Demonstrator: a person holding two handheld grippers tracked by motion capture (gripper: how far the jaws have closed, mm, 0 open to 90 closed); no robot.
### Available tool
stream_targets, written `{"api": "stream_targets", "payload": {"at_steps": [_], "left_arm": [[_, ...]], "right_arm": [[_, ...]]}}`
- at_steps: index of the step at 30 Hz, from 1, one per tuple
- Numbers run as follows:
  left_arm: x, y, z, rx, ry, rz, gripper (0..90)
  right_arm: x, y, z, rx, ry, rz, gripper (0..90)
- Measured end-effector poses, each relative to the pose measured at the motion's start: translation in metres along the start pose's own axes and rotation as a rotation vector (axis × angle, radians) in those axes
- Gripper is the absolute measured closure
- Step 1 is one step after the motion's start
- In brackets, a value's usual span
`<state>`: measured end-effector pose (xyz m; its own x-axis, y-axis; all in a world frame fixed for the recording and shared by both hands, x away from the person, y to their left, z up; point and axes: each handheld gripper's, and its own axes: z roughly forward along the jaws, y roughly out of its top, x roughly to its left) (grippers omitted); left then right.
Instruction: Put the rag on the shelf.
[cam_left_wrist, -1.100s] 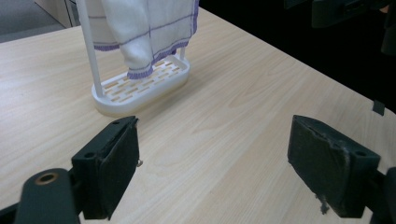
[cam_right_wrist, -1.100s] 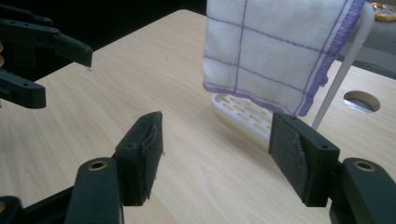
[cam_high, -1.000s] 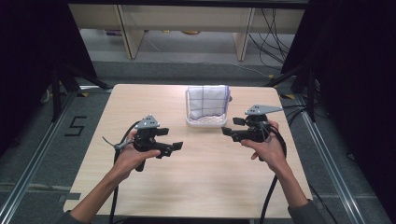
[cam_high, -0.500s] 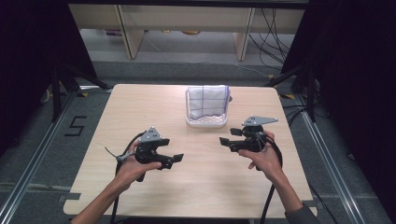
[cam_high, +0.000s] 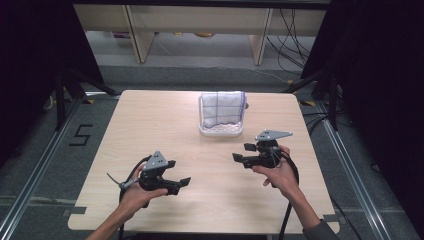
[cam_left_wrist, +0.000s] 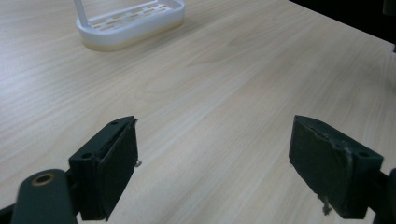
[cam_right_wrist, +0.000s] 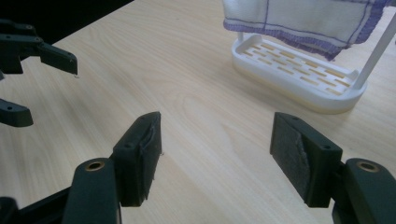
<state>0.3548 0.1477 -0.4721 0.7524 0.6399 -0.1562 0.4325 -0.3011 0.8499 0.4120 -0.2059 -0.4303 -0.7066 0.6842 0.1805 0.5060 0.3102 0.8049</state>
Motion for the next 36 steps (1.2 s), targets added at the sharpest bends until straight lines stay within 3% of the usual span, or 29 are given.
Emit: {"api": "stream_targets", "payload": {"at_steps": [1, 4, 5, 7, 9, 14, 15, 16, 17, 19, 21, 22, 23, 25, 26, 27, 29, 30, 31, 32, 35, 36], "left_arm": [[-0.001, -0.003, -0.001, -0.001, 0.003, -0.004, 15.2], [-0.003, -0.009, -0.005, 0.008, 0.0, 0.002, 15.1], [-0.004, -0.011, -0.006, 0.008, -0.002, -0.002, 15.2], [-0.005, -0.013, -0.007, -0.001, -0.008, -0.005, 15.1], [-0.005, -0.015, -0.009, 0.005, -0.01, -0.003, 15.2], [-0.007, -0.021, -0.016, 0.002, 0.0, -0.009, 15.2], [-0.008, -0.022, -0.017, -0.006, 0.004, -0.015, 15.2], [-0.008, -0.024, -0.019, 0.002, 0.003, -0.009, 15.2], [-0.009, -0.025, -0.02, 0.008, 0.013, -0.01, 15.2], [-0.01, -0.027, -0.022, 0.001, 0.007, -0.009, 15.2], [-0.012, -0.03, -0.023, 0.008, -0.002, -0.004, 15.2], [-0.013, -0.032, -0.024, 0.004, -0.003, -0.003, 15.2], [-0.014, -0.032, -0.025, 0.014, -0.002, 0.002, 15.2], [-0.016, -0.036, -0.026, 0.005, -0.01, -0.002, 15.2], [-0.016, -0.037, -0.027, 0.012, -0.01, 0.0, 15.2], [-0.017, -0.039, -0.028, 0.019, -0.01, -0.003, 15.2], [-0.019, -0.044, -0.028, 0.023, -0.016, -0.003, 15.2], [-0.02, -0.045, -0.028, 0.026, -0.017, -0.002, 15.2], [-0.021, -0.047, -0.029, 0.032, -0.015, 0.005, 15.2], [-0.022, -0.049, -0.029, 0.036, -0.014, 0.013, 15.2], [-0.025, -0.054, -0.027, 0.021, -0.017, 0.007, 15.1], [-0.025, -0.054, -0.029, 0.047, -0.008, 0.017, 15.1]], "right_arm": [[0.003, -0.001, -0.001, 0.031, 0.005, 0.029, 34.6], [0.004, -0.006, 0.002, 0.038, 0.008, 0.003, 34.3], [0.007, -0.008, 0.002, 0.045, 0.005, 0.031, 34.0], [0.008, -0.01, 0.001, 0.055, -0.003, 0.004, 33.3], [0.009, -0.013, 0.001, 0.045, 0.018, 0.002, 32.6], [0.02, -0.027, -0.004, 0.06, 0.011, 0.028, 28.8], [0.02, -0.031, -0.005, 0.055, 0.006, 0.011, 28.8], [0.022, -0.035, -0.006, 0.049, 0.026, 0.02, 28.8], [0.023, -0.038, -0.008, 0.049, 0.009, 0.012, 28.6], [0.028, -0.044, -0.01, 0.055, 0.034, 0.043, 28.0], [0.027, -0.048, -0.012, 0.055, 0.026, 0.01, 27.5], [0.029, -0.05, -0.012, 0.054, 0.043, 0.028, 27.1], [0.029, -0.052, -0.012, 0.047, 0.037, -0.012, 26.8], [0.034, -0.057, -0.014, 0.061, 0.047, 0.034, 26.6], [0.034, -0.059, -0.015, 0.066, 0.037, 0.01, 26.6], [0.035, -0.062, -0.015, 0.064, 0.056, 0.011, 26.1], [0.04, -0.067, -0.017, 0.083, 0.04, 0.034, 24.5], [0.037, -0.069, -0.016, 0.068, 0.049, -0.008, 23.7], [0.039, -0.071, -0.017, 0.082, 0.029, -0.012, 22.8], [0.04, -0.074, -0.017, 0.08, 0.039, -0.015, 22.0], [0.047, -0.082, -0.019, 0.104, 0.031, 0.012, 19.7], [0.046, -0.084, -0.018, 0.093, 0.04, -0.012, 19.8]]}}
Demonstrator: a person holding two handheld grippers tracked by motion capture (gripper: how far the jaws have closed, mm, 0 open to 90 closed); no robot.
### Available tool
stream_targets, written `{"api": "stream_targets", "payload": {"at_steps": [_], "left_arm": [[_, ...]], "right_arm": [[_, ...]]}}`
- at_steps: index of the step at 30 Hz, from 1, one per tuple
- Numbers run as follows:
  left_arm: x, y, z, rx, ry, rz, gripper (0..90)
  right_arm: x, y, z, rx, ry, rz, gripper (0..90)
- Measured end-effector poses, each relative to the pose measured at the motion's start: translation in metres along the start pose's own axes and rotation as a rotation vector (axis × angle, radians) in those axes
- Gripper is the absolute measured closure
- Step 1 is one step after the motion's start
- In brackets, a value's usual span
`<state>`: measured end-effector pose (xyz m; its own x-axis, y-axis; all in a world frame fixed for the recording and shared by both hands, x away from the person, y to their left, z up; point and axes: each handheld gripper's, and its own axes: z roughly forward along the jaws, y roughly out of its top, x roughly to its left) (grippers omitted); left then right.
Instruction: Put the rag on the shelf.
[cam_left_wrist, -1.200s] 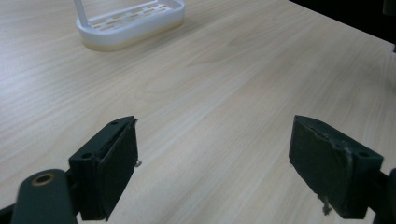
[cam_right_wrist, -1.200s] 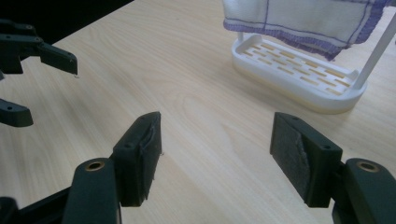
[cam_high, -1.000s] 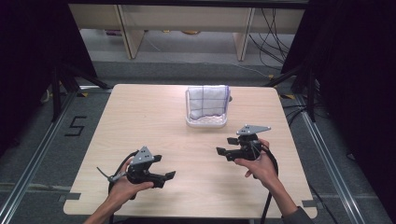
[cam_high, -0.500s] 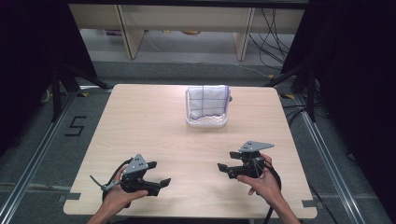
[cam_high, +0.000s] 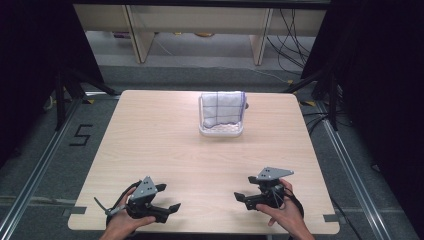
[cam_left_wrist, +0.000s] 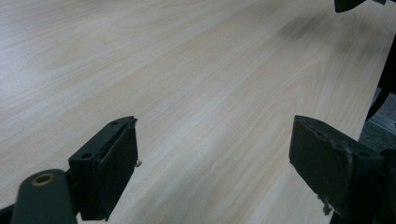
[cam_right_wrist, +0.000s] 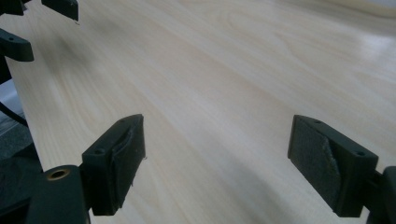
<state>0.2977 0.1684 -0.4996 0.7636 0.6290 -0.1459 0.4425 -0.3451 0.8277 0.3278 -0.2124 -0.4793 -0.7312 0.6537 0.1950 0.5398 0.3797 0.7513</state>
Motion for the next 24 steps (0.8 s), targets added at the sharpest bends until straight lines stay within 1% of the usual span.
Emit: {"api": "stream_targets", "payload": {"at_steps": [1, 2, 3, 4, 5, 6, 7, 8, 9, 10, 11, 12, 13, 14, 16, 17, 18, 20, 21, 22, 23, 24], "left_arm": [[0.0, -0.002, 0.0, -0.003, -0.008, 0.003, 15.1], [0.0, -0.004, 0.0, 0.003, -0.005, 0.008, 15.1], [0.0, -0.006, 0.0, 0.002, -0.007, 0.005, 15.1], [-0.001, -0.007, 0.0, 0.005, -0.007, -0.003, 15.1], [-0.001, -0.008, 0.0, 0.019, -0.002, 0.008, 15.1], [-0.001, -0.009, -0.001, 0.034, 0.007, 0.014, 15.1], [-0.001, -0.011, -0.001, 0.02, 0.002, 0.02, 15.1], [-0.002, -0.011, -0.002, 0.033, 0.002, 0.034, 15.1], [-0.002, -0.012, -0.002, 0.024, 0.004, 0.03, 15.2], [-0.002, -0.012, -0.003, 0.034, 0.006, 0.033, 15.2], [-0.002, -0.014, -0.004, 0.032, 0.01, 0.037, 15.1], [-0.003, -0.014, -0.004, 0.042, 0.004, 0.033, 15.1], [-0.004, -0.015, -0.003, 0.045, 0.004, 0.035, 15.1], [-0.004, -0.016, -0.002, 0.042, 0.01, 0.039, 15.1], [-0.005, -0.017, -0.001, 0.053, 0.007, 0.041, 15.1], [-0.005, -0.017, -0.001, 0.052, 0.007, 0.041, 15.1], [-0.005, -0.017, 0.0, 0.045, 0.006, 0.04, 15.1], [-0.004, -0.016, 0.0, 0.049, 0.006, 0.04, 15.2], [-0.002, -0.016, -0.002, 0.075, 0.017, 0.068, 15.2], [-0.003, -0.016, -0.001, 0.054, 0.011, 0.045, 15.2], [-0.001, -0.016, -0.001, 0.061, 0.009, 0.043, 15.2], [0.0, -0.016, -0.002, 0.065, 0.019, 0.055, 15.2]], "right_arm": [[0.001, -0.002, -0.001, 0.017, -0.008, -0.001, 19.7], [0.002, -0.004, -0.001, 0.021, -0.016, -0.015, 19.7], [0.003, -0.006, -0.001, 0.031, -0.023, -0.033, 19.7], [0.004, -0.007, -0.002, 0.039, -0.022, -0.03, 19.6], [0.005, -0.009, -0.002, 0.033, -0.029, -0.037, 19.6], [0.006, -0.01, -0.003, 0.044, -0.021, -0.025, 19.5], [0.01, -0.012, -0.004, 0.061, -0.019, 0.011, 19.5], [0.008, -0.013, -0.004, 0.054, -0.023, -0.029, 19.5], [0.009, -0.015, -0.005, 0.059, -0.03, -0.026, 19.4], [0.009, -0.016, -0.005, 0.058, -0.028, -0.03, 19.3], [0.01, -0.018, -0.005, 0.065, -0.016, -0.029, 19.0], [0.011, -0.02, -0.006, 0.067, -0.03, -0.022, 18.9], [0.012, -0.021, -0.007, 0.078, -0.029, -0.028, 18.9], [0.012, -0.022, -0.007, 0.081, -0.031, -0.03, 18.8], [0.014, -0.024, -0.007, 0.089, -0.033, -0.04, 18.5], [0.015, -0.025, -0.007, 0.095, -0.034, -0.033, 18.4], [0.015, -0.025, -0.007, 0.09, -0.035, -0.041, 18.4], [0.015, -0.025, -0.007, 0.096, -0.037, -0.05, 18.2], [0.015, -0.025, -0.007, 0.096, -0.037, -0.05, 18.2], [0.015, -0.025, -0.007, 0.096, -0.038, -0.048, 18.2], [0.014, -0.025, -0.007, 0.096, -0.038, -0.051, 18.2], [0.014, -0.026, -0.007, 0.093, -0.04, -0.052, 18.1]]}}
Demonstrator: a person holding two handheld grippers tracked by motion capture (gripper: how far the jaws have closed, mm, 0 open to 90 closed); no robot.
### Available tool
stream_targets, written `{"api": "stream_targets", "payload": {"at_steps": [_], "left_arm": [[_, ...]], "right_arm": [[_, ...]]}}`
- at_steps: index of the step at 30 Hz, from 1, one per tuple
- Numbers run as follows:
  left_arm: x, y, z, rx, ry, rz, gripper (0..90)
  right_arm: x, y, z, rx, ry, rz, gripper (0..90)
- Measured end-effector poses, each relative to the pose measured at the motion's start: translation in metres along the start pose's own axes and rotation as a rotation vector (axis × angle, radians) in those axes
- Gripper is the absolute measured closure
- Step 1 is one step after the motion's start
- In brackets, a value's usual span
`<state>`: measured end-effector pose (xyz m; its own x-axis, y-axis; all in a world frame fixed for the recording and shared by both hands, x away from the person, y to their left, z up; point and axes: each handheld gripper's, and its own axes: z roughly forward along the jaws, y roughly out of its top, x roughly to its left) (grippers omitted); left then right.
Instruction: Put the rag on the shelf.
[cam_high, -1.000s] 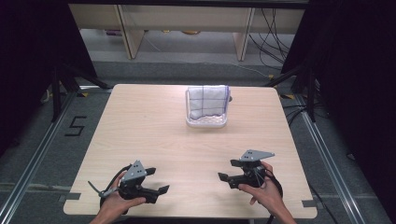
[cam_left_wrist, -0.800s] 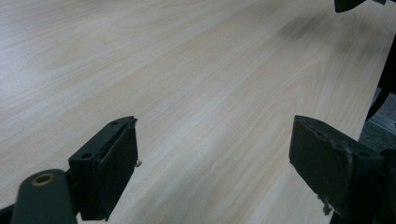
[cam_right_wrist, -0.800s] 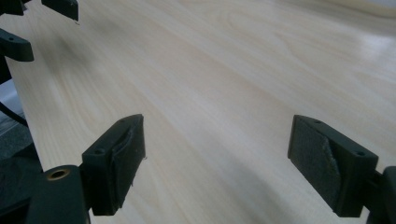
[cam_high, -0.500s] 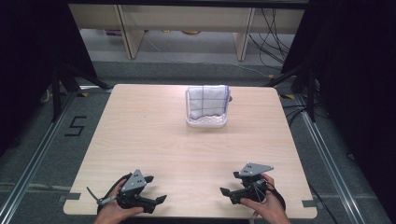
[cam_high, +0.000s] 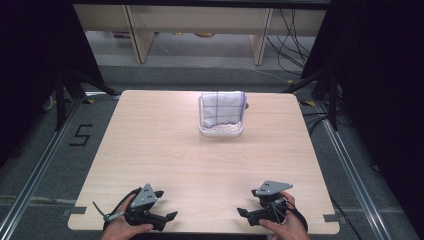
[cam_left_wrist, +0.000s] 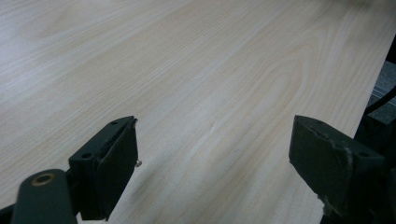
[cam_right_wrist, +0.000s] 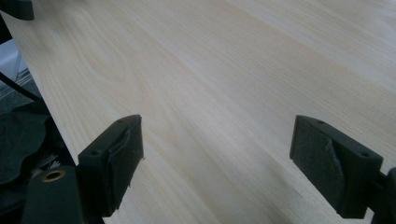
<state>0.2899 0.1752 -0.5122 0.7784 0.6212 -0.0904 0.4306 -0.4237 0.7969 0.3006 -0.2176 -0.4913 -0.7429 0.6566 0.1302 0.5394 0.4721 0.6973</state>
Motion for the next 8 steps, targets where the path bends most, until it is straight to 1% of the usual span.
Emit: {"api": "stream_targets", "payload": {"at_steps": [1, 2, 3, 4, 5, 6, 7, 8], "left_arm": [[-0.0019, 0.0, 0.0008, -0.015, -0.003, -0.025, 15.2], [-0.0015, 0.0, 0.0009, -0.013, -0.005, -0.023, 15.2], [0.0008, 0.0002, -0.0005, 0.012, 0.002, 0.006, 15.2], [-0.0005, 0.0, 0.0006, -0.003, -0.007, -0.016, 15.2], [-0.0003, -0.0001, 0.0009, -0.005, -0.006, -0.016, 15.2], [0.0013, -0.0005, 0.0009, 0.003, -0.002, 0.0, 15.2], [0.0026, -0.0002, 0.0001, 0.022, 0.01, 0.008, 15.2], [0.002, -0.0001, 0.0012, 0.004, 0.003, -0.008, 15.2]], "right_arm": [[0.0, -0.0002, 0.0004, 0.001, -0.001, 0.002, 18.1], [0.0003, -0.0003, 0.0007, 0.003, 0.001, 0.008, 18.0], [0.0001, 0.0, 0.0007, 0.007, 0.002, 0.003, 18.0], [0.0003, 0.0, 0.0008, 0.008, 0.003, 0.004, 18.0], [0.0006, 0.0, 0.0008, 0.007, 0.0, 0.001, 18.0], [0.0007, 0.0, 0.0007, 0.006, -0.001, 0.0, 18.0], [0.0005, -0.0001, 0.0007, 0.005, 0.0, 0.0, 18.0], [0.0003, 0.0, 0.0008, 0.006, 0.0, 0.001, 18.0]]}}
